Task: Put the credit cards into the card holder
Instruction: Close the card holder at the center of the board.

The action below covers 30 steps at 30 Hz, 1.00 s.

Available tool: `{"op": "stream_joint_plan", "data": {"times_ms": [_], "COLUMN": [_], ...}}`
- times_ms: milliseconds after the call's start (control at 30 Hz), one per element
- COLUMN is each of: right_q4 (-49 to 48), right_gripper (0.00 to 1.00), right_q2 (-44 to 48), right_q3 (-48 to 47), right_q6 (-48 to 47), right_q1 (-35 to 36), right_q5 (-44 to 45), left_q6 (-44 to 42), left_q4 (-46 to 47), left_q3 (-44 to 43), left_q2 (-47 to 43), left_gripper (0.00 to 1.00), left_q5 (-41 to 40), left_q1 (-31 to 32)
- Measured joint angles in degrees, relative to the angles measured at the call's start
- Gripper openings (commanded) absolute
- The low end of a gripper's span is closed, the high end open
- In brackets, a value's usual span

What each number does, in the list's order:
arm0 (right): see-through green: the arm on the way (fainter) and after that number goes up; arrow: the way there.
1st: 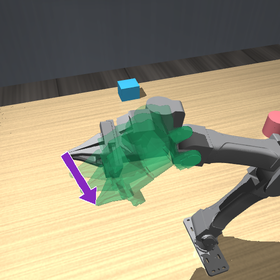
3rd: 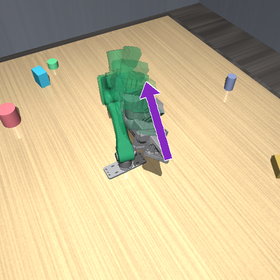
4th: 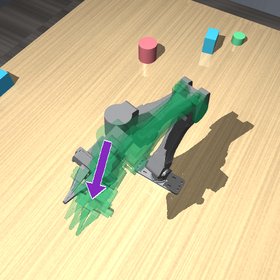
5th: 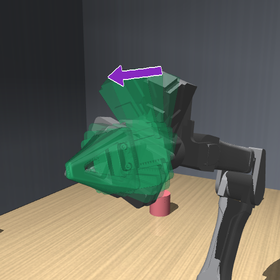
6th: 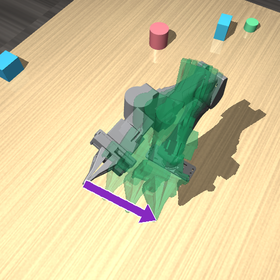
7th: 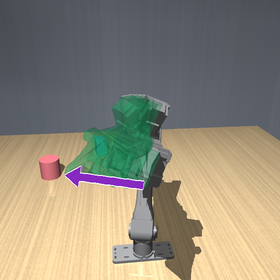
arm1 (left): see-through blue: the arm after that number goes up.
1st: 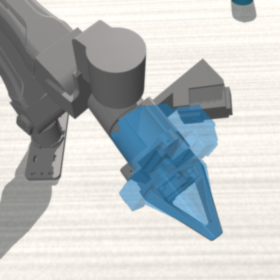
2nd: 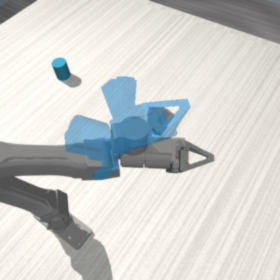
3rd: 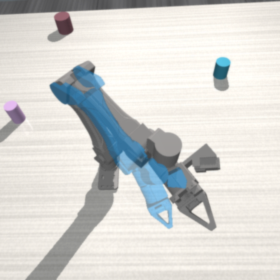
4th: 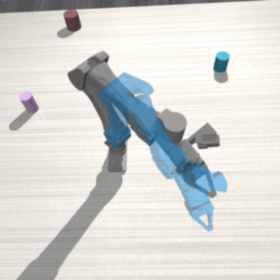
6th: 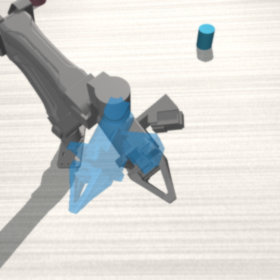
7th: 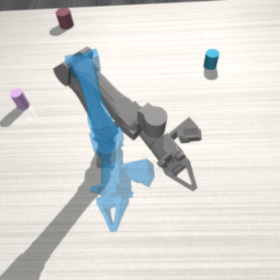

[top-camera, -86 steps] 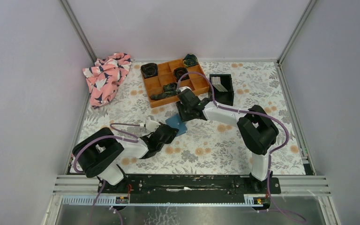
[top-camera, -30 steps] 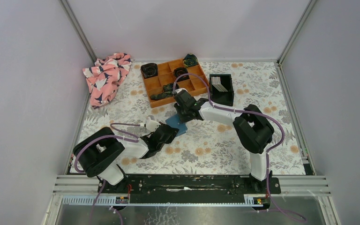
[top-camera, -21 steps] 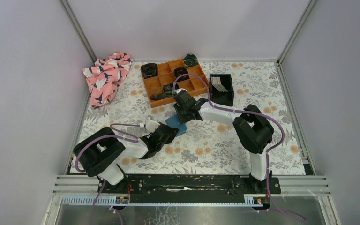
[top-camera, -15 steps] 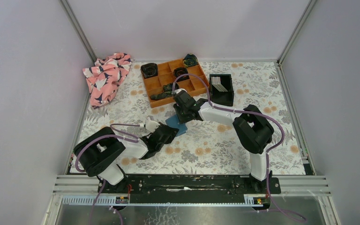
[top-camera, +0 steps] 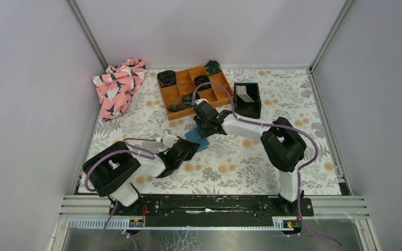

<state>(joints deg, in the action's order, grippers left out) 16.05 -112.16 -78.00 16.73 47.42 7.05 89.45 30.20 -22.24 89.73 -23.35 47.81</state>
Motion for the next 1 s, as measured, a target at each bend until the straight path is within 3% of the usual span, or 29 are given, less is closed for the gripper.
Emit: {"op": "stream_joint_plan", "data": {"times_ms": [467,1000], "right_q4": [0.00,0.24], "right_gripper": [0.26,0.12], "right_q2": [0.57,0.57], "right_q3": [-0.04,-0.59], "right_q6": [-0.02,-0.04], "right_q1": [0.11,0.11], "right_q5": [0.02,0.04], "left_q6": [0.02,0.50], "left_q4": [0.70,3.63], "left_q3": [0.13,1.42], "left_q2": [0.31,0.72], "left_gripper": [0.07,0.07], "left_q5": [0.02,0.44], "left_q1": [-0.02,-0.39]}}
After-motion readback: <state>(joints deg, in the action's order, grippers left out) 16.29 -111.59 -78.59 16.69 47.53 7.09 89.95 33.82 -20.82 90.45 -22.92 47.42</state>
